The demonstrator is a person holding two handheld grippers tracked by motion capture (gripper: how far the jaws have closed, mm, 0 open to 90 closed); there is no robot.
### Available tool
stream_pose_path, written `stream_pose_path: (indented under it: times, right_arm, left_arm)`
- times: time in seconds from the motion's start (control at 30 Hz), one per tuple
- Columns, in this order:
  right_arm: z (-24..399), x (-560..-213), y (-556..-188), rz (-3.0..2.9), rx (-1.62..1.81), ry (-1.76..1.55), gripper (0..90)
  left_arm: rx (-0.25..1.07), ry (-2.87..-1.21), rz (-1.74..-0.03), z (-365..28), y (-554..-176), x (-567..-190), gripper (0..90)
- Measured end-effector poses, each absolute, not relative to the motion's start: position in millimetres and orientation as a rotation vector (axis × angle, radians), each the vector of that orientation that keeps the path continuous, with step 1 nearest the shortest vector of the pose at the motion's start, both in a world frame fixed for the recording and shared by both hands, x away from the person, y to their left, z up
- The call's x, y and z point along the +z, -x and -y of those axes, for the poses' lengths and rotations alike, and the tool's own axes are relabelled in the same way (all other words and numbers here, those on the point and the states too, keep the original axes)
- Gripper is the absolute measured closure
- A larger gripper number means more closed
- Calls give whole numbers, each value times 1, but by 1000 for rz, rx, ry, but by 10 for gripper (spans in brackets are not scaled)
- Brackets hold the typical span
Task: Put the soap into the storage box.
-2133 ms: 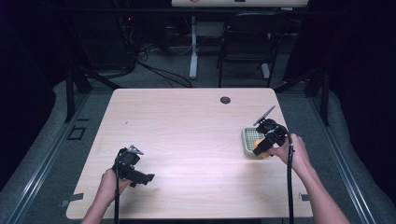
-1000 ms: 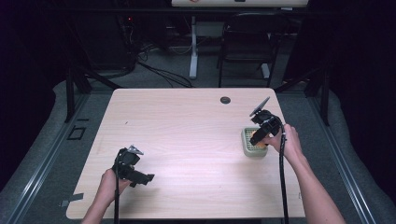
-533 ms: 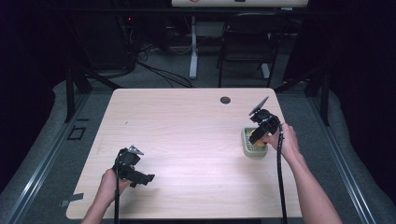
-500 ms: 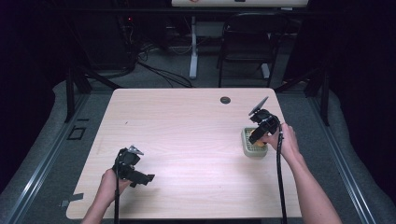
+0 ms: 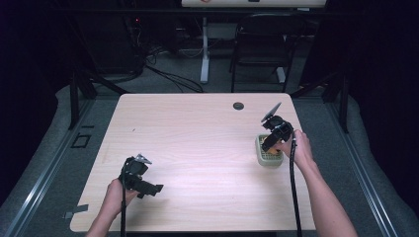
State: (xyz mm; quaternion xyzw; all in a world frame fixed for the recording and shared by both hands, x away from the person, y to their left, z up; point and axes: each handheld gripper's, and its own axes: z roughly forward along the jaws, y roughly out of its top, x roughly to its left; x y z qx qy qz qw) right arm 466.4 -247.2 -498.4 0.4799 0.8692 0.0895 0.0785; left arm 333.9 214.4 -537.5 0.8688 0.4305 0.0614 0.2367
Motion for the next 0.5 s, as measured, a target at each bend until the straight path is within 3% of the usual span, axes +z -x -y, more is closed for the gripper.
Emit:
stream_pose_path:
  times: [0.5]
  right_arm:
    - [245, -507, -473, -2610, 237, -1431, 266]
  left_arm:
    - [168, -2383, -1178, -214, -334, -537, 0]
